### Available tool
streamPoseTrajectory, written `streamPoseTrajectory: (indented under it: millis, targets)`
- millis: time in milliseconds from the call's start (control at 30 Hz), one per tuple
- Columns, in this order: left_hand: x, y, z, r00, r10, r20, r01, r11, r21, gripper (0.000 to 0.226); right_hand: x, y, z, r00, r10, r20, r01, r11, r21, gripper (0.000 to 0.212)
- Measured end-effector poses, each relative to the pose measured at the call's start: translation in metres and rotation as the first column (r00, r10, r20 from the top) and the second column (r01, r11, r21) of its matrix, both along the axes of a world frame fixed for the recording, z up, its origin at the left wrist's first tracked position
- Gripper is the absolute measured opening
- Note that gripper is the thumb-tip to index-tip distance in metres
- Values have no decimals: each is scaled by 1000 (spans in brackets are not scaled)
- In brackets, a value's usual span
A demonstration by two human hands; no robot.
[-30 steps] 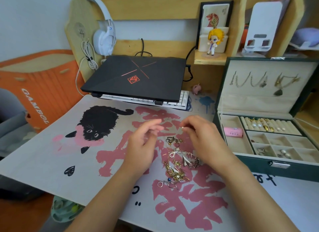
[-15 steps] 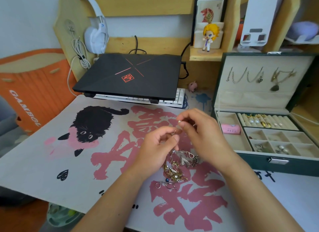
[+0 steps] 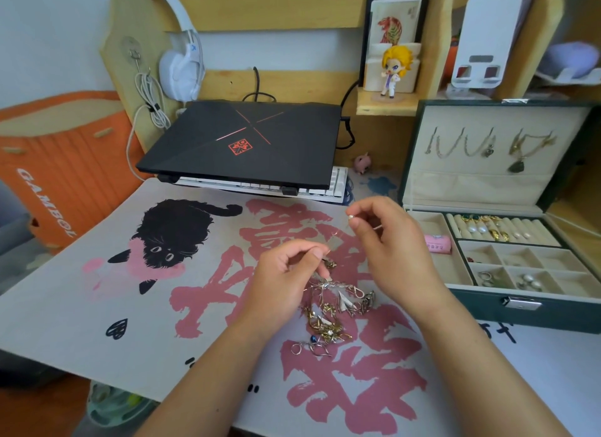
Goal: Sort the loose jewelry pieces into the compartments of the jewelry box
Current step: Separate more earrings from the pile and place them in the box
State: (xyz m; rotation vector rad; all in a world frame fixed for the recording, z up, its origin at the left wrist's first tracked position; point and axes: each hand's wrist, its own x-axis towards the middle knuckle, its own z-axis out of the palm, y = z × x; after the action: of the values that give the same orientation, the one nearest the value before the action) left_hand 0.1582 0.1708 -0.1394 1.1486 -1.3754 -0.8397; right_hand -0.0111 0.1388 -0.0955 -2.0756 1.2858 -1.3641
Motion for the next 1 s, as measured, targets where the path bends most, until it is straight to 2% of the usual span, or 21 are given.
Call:
streamPoseTrajectory:
  millis: [333, 433, 533, 633, 767, 867, 1000]
  targets:
    - [3, 1, 1, 998, 36, -52, -36, 999, 1, 17, -1, -1, 1, 996, -86, 26, 86, 996, -12, 12]
    - [3, 3, 2, 998, 24, -49, -23, 1000, 13, 17, -2, -1, 2, 997, -68, 26, 69, 996, -49, 12]
    - [2, 5, 2, 999, -8, -31, 9, 1000, 26, 24, -8, 5, 7, 999, 7, -48, -14, 988, -152, 11]
    - [-2, 7, -1, 995, -10, 96, 18, 996, -85, 38, -10, 10, 12, 983, 103, -153, -136, 965, -224, 11]
    - [-16, 5, -2, 967, 85, 239, 0, 942, -336, 27, -5, 13, 12, 966, 182, -186, -220, 954, -205, 13]
    - [-20, 0, -7, 951, 148, 272, -35, 925, -379, 17, -2, 14, 11, 958, 210, -197, -250, 947, -203, 13]
    - [-18, -1, -9, 937, 175, 302, -33, 906, -422, 18, -1, 13, 10, 953, 249, -172, -277, 945, -172, 13]
